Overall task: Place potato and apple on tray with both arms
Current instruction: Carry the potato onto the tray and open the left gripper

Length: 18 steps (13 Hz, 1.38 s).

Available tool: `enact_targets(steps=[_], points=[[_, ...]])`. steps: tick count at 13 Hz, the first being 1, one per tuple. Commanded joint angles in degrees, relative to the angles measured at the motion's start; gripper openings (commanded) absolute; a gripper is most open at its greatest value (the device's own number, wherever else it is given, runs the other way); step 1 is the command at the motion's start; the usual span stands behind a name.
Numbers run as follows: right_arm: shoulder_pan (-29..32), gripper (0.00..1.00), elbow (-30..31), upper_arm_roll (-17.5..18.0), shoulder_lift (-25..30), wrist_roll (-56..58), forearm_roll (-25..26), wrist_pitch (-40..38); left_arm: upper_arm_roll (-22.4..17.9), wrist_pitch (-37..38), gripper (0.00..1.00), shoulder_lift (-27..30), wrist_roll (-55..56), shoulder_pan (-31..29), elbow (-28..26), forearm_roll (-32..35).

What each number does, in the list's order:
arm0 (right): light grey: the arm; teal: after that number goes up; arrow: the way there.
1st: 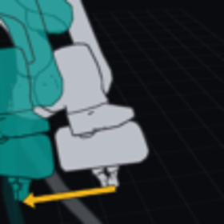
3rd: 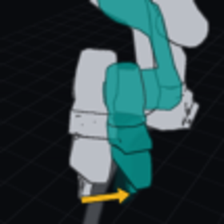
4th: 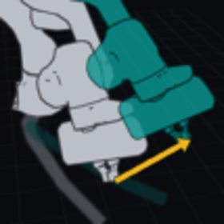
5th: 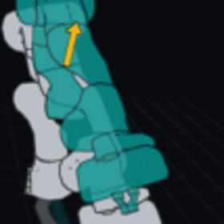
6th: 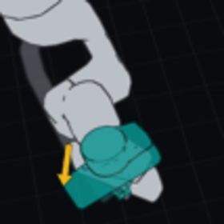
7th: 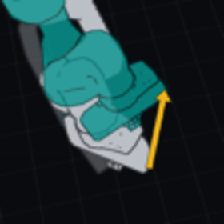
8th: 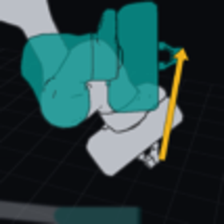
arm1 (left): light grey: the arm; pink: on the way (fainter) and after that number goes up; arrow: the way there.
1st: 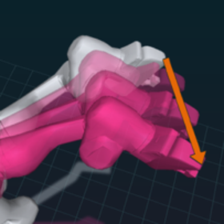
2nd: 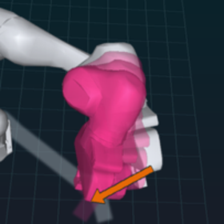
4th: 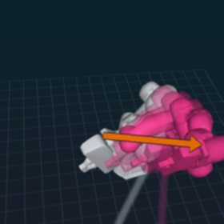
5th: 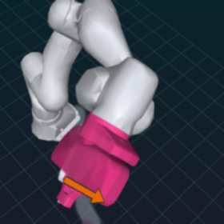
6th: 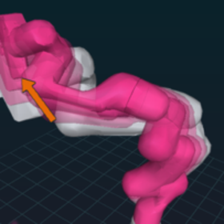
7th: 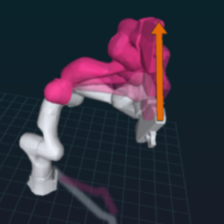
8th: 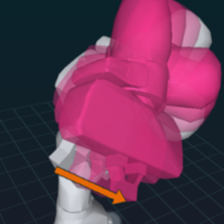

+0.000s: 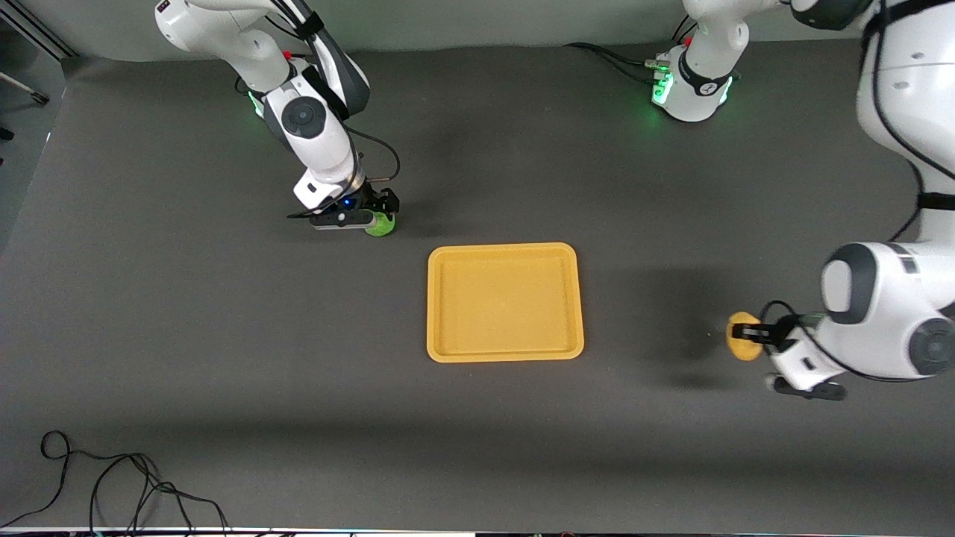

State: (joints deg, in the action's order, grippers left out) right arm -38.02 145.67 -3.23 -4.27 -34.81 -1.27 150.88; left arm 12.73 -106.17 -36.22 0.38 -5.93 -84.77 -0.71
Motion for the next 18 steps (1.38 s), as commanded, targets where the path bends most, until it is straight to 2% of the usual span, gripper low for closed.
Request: enact_targets(steps=[1,4,7,8,9,10,11,13,14,16,18], points=[[-1.0,1.0,1.3,-0.3,-2.2,-1.7,0.9,3.7,0.1,-1.1,0.09,0.6,13.4,9.0,-1.3,-3.7],[-1.6,1.0,2.0,-0.3,-4.2,-1.8,0.9,4.7,0.1,-9.0,0.09,-1.1,23.5,16.7,-3.8,-5.3],[-2.6,1.0,2.6,-0.4,-5.7,-2.0,0.9,6.3,0.1,-13.5,0.09,-2.9,28.3,20.0,-4.8,-5.1],[-2.5,0.91,2.6,-0.4,-5.8,-2.0,0.9,6.3,0.1,-13.9,0.09,-2.8,28.7,20.4,-4.7,-5.4],[-2.4,0.73,2.5,-0.4,-5.8,-2.0,0.9,6.3,0.1,-13.9,0.09,-2.6,28.8,20.8,-4.6,-5.5],[-2.4,0.6,2.5,-0.5,-5.8,-2.0,0.9,6.3,0.2,-13.6,0.09,-2.5,29.4,21.0,-4.6,-5.5],[-2.3,0.56,2.3,-0.7,-5.0,-1.9,0.9,6.2,0.2,-13.8,0.09,-2.7,30.8,22.2,-4.7,-5.5],[-1.9,0.55,1.7,-1.2,-2.2,-1.6,0.9,5.6,0.1,-13.9,0.09,-3.0,31.3,23.5,-4.7,-5.6],[-1.9,0.55,0.4,-2.3,-0.5,-1.3,0.9,3.9,0.1,-13.9,0.09,-2.9,31.8,23.6,-4.7,-5.6],[-1.9,0.55,-3.7,-4.8,2.2,0.4,1.0,-4.4,0.1,-13.4,0.09,-2.9,32.9,24.0,-4.8,-5.5],[-2.0,0.55,-11.1,-7.3,5.4,2.1,1.0,-17.0,0.0,-13.7,0.11,-3.7,33.1,25.4,-5.7,-5.4]])
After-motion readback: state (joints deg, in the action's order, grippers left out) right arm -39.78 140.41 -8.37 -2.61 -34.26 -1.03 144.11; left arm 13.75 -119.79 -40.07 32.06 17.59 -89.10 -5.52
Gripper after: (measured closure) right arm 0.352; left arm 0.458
